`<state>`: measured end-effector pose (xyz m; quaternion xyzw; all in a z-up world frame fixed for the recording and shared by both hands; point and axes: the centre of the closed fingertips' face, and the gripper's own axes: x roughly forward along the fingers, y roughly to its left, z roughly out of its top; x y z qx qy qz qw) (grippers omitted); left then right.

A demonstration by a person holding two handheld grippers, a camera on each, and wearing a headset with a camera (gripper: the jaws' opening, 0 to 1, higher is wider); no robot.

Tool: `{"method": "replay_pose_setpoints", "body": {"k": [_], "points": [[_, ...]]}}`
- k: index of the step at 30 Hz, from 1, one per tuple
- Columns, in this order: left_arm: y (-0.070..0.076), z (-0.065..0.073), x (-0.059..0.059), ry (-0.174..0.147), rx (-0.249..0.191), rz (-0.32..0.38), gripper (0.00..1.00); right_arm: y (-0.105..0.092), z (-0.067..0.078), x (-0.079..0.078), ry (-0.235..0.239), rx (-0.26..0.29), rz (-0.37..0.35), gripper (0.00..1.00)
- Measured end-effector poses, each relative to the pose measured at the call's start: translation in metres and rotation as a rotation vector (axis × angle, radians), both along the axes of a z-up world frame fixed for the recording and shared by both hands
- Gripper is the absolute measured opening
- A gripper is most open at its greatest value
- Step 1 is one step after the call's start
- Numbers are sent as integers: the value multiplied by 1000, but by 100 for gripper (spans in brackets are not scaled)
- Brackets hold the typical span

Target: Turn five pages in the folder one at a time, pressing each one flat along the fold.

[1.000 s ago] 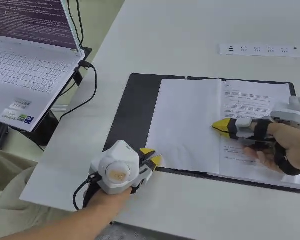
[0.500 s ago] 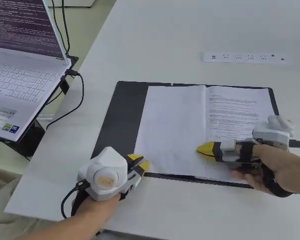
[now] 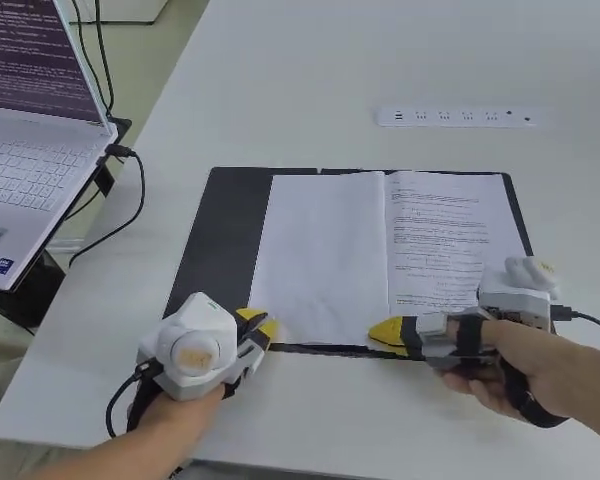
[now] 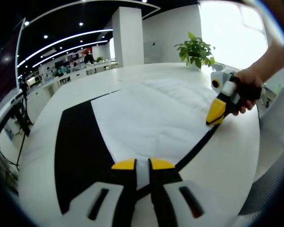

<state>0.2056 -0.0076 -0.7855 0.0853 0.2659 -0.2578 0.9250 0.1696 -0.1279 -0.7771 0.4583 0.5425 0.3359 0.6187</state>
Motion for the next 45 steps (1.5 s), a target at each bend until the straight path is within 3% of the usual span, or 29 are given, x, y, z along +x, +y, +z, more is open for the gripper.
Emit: {"method": "replay_pose_setpoints", "body": {"k": [9, 12, 17, 18, 19, 20, 21, 22, 24, 28, 30, 34, 37, 39, 42, 45], "points": [[-1, -1, 1, 11, -13, 16, 8, 4, 19, -29, -4, 39, 9, 0], [-1, 0, 3, 35, -24, 37, 9, -1, 25, -29, -104, -3, -7, 0], [-9, 0, -1, 110, -10, 21, 16, -28, 37, -25, -251, -117, -46, 0], [-9, 4, -1, 111, -21, 22, 18, -34, 41, -23, -281, -132, -61, 1], [-9, 6, -1, 108, -32, 23, 19, -40, 44, -23, -311, -149, -65, 4], [-10, 18, 0, 81, -69, 35, 20, -48, 50, -24, -337, -163, -71, 7], [-9, 22, -1, 81, -75, 38, 20, -51, 52, -24, -345, -169, -75, 11], [-9, 27, -1, 80, -83, 38, 20, -61, 57, -24, -389, -197, -80, 12], [-7, 39, -3, 64, -98, 34, 21, -75, 66, -27, -426, -237, -96, 13], [-1, 60, -10, 43, -128, 40, 24, -102, 81, -27, -510, -321, -180, 20], [1, 66, -15, 44, -136, 40, 26, -113, 83, -29, -543, -372, -190, 27], [3, 83, -27, 17, -159, 40, 30, -127, 88, -34, -607, -467, -182, 32], [4, 96, -37, -3, -183, 39, 35, -139, 97, -33, -700, -559, -178, 41], [4, 102, -44, -7, -198, 43, 38, -145, 100, -33, -722, -596, -186, 45], [4, 111, -52, -19, -206, 34, 45, -160, 107, -31, -797, -677, -195, 50], [3, 121, -60, -35, -220, 25, 48, -166, 108, -34, -805, -694, -209, 52]]}}
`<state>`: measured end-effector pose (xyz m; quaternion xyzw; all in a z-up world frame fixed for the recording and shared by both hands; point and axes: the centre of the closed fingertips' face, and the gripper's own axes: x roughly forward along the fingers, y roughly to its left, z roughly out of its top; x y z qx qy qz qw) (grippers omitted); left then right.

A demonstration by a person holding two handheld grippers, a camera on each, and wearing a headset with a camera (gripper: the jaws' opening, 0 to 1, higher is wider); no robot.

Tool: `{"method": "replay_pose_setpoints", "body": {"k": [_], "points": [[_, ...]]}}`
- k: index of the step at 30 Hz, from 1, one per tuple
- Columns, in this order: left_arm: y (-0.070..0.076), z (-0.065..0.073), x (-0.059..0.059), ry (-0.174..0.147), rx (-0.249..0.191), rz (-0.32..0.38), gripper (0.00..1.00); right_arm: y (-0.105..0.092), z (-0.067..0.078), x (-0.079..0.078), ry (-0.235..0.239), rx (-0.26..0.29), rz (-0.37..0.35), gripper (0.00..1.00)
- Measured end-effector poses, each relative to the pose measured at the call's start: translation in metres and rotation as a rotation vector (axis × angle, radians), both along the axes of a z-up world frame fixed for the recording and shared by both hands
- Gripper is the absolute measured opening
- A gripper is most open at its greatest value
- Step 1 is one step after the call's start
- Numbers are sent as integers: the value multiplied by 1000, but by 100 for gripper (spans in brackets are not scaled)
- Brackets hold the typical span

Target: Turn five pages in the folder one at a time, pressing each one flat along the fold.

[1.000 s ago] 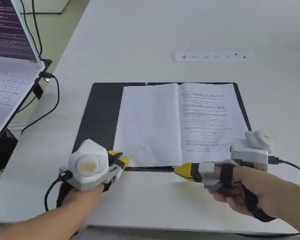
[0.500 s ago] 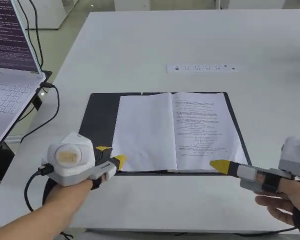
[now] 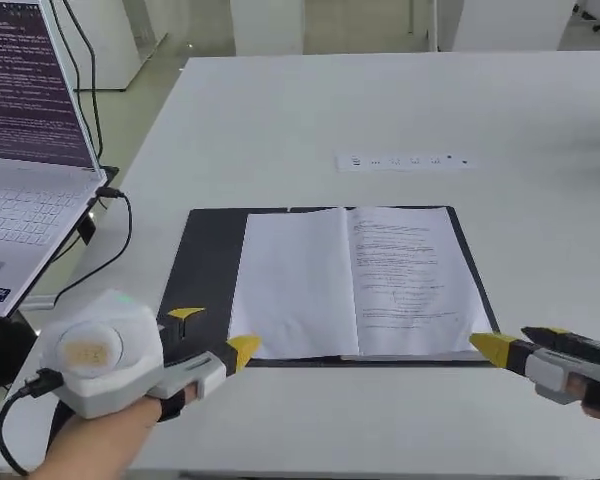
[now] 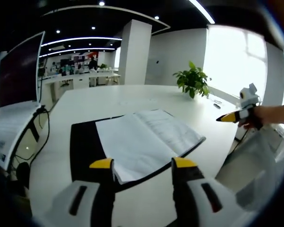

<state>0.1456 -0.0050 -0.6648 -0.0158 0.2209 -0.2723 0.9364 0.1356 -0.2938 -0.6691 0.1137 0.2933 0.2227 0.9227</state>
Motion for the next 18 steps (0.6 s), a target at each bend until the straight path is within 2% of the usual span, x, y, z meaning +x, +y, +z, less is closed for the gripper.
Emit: {"method": "replay_pose_setpoints", "body": {"k": [5, 8, 18], "points": [[-4, 5, -10, -10, -3, -12, 51, -11, 2, -4, -31, 24, -54, 52], [-6, 5, -15, -16, 15, -29, 51, -14, 1, -7, -31, 20, -60, 51], [-9, 2, -23, -1, 20, -36, 50, -19, 2, -7, -38, 24, -65, 50]]}}
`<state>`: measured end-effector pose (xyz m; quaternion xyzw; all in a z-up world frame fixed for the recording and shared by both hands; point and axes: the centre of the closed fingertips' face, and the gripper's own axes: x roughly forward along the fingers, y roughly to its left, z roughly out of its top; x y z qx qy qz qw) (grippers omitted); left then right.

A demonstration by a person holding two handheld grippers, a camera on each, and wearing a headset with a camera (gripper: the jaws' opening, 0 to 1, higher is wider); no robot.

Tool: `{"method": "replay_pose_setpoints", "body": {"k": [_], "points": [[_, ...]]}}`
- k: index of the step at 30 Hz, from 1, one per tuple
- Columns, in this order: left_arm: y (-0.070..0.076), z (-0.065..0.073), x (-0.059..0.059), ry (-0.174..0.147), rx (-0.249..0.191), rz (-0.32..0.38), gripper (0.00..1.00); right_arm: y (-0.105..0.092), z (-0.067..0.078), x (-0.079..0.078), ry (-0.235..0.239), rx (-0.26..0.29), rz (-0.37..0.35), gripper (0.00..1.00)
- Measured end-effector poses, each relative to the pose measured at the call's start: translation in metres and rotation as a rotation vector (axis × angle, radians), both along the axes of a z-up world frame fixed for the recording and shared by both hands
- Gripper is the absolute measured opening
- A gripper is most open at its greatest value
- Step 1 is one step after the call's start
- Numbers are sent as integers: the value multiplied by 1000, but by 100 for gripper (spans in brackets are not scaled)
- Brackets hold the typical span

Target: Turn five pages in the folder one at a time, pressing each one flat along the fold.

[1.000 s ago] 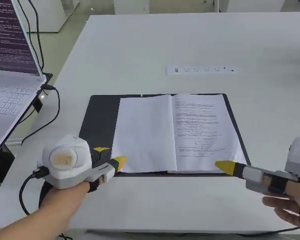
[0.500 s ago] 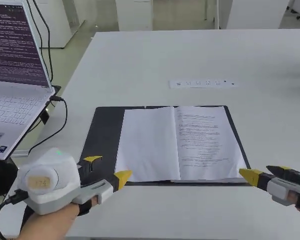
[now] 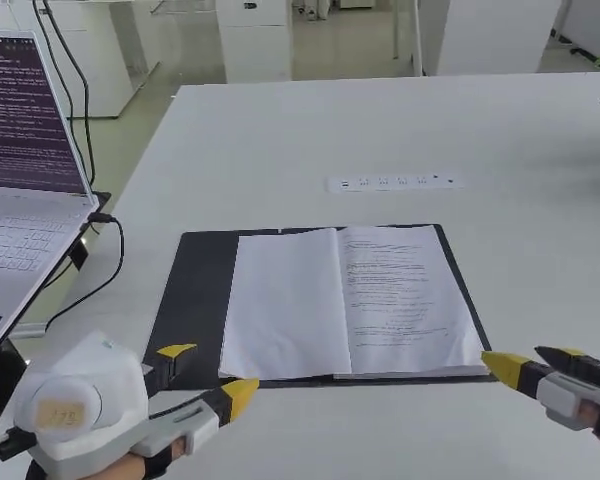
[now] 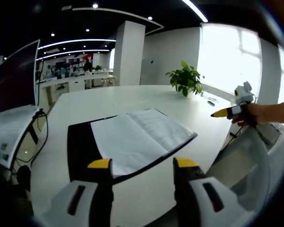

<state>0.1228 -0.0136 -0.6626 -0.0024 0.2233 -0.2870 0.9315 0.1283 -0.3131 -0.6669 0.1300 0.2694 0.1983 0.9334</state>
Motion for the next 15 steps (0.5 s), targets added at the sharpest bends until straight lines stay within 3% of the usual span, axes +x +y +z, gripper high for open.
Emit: {"method": "replay_pose_setpoints", "body": {"k": [7, 15], "points": [[-6, 0, 2, 6, 8, -13, 50, -2, 2, 0, -11, 9, -10, 50], [-28, 9, 17, -15, 3, -49, 54, -5, 2, 1, -15, 14, -22, 52]]}}
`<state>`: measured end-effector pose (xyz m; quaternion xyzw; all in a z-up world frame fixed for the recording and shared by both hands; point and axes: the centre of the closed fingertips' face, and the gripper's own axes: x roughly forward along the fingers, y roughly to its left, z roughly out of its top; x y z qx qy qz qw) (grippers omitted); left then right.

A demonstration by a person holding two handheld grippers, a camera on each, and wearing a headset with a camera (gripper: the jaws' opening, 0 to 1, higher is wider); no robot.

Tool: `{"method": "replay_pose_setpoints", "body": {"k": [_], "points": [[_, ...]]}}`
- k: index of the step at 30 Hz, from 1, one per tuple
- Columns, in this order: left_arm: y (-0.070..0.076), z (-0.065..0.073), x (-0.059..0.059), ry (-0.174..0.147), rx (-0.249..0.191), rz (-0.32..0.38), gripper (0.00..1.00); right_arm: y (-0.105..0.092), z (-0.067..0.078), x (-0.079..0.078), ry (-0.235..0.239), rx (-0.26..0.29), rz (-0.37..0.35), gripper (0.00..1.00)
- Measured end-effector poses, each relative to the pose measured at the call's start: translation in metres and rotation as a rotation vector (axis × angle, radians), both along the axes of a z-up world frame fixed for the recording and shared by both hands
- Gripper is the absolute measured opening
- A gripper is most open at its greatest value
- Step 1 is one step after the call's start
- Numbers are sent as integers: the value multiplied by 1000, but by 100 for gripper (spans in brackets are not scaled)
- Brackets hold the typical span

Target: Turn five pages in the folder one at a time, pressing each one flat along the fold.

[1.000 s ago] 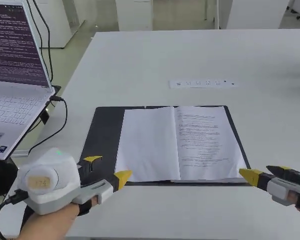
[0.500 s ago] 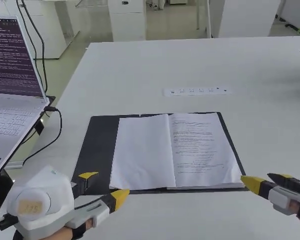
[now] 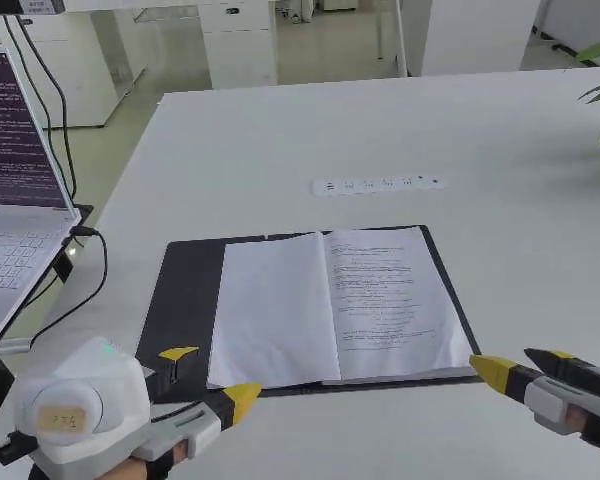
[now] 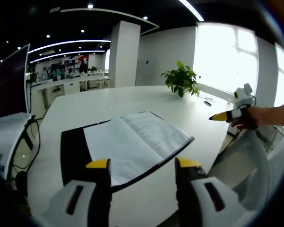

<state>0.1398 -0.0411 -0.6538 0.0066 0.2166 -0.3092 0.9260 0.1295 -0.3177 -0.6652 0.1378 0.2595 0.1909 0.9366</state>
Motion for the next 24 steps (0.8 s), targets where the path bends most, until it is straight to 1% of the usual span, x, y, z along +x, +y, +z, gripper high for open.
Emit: {"method": "replay_pose_setpoints", "body": {"k": [1, 3, 4, 5, 7, 9, 10, 11, 13, 14, 15, 16, 17, 18, 19, 21, 22, 23, 24], "points": [[-5, 0, 2, 9, -6, -13, 53, 0, 0, 0, 3, 2, 4, 52], [-9, -1, 5, 7, 3, -17, 54, 0, -1, 0, 4, -4, 6, 52], [-15, -1, 6, 13, 1, -30, 53, 1, -2, 0, 8, 0, 9, 52], [-18, -1, 7, 13, -2, -34, 53, 1, -2, -1, 9, 1, 9, 52], [-30, -5, 11, 21, 8, -63, 53, 2, -2, 0, 11, 2, 12, 52], [-46, -8, 14, 24, 16, -105, 53, 3, -5, 0, 22, 2, 20, 53], [-57, -11, 17, 24, 22, -129, 53, 4, -5, 0, 23, -2, 30, 53], [-65, -13, 19, 27, 27, -149, 53, 4, -5, 0, 24, -3, 31, 53], [-79, -16, 25, 27, 23, -163, 52, 4, -5, 2, 24, -5, 36, 53], [-90, -20, 27, 36, 21, -189, 52, 4, -6, 3, 23, -13, 46, 53], [-97, -24, 29, 47, 25, -197, 51, 3, -7, 4, 23, -21, 47, 52], [-104, -27, 32, 48, 26, -203, 51, 1, -8, 6, 28, -24, 48, 52], [-114, -32, 35, 60, 22, -219, 51, 0, -9, 7, 29, -22, 48, 52], [-120, -36, 37, 69, 21, -228, 51, -1, -10, 8, 31, -22, 48, 52], [-130, -42, 40, 80, 27, -237, 51, -4, -12, 11, 33, -27, 47, 52], [-144, -49, 45, 85, 29, -255, 50, -6, -16, 14, 44, -34, 51, 52], [-154, -55, 47, 98, 31, -266, 49, -8, -18, 15, 44, -37, 52, 52], [-161, -57, 49, 94, 31, -270, 49, -9, -19, 16, 48, -39, 50, 52], [-170, -64, 53, 95, 38, -281, 49, -9, -22, 17, 56, -33, 54, 51]]}}
